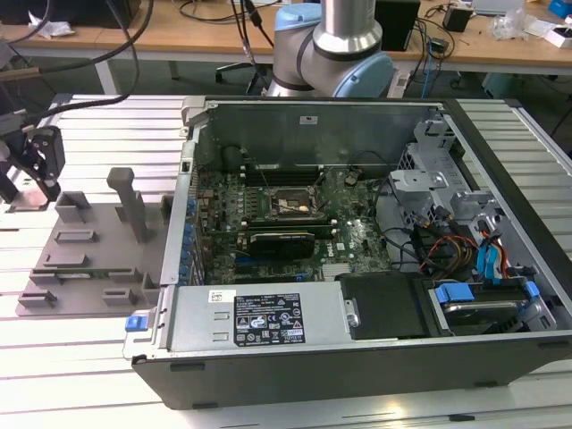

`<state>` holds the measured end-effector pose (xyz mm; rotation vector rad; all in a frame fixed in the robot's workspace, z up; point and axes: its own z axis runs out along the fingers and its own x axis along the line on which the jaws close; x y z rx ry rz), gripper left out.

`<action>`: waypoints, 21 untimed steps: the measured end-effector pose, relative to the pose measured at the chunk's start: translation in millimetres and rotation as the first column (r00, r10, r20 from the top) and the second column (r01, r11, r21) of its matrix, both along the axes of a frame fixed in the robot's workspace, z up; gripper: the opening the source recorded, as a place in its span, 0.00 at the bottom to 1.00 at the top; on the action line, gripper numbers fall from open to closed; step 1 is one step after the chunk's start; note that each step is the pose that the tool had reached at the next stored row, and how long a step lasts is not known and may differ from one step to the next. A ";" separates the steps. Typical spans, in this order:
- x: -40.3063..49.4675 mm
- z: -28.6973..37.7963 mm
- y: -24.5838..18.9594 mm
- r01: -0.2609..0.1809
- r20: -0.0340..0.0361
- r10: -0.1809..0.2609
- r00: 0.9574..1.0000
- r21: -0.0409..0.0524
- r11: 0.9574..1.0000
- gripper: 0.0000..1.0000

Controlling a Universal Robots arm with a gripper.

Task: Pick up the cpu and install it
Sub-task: 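Pick up the cpu and move it towards the insertion slot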

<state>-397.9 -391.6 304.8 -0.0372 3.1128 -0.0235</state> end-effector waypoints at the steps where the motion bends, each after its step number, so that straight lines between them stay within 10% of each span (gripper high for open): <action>1: 0.0 1.4 0.0 0.000 0.000 0.000 1.000 0.000 1.000 0.55; 21: 0.0 32.0 0.0 0.000 0.000 0.000 1.000 0.000 1.000 0.55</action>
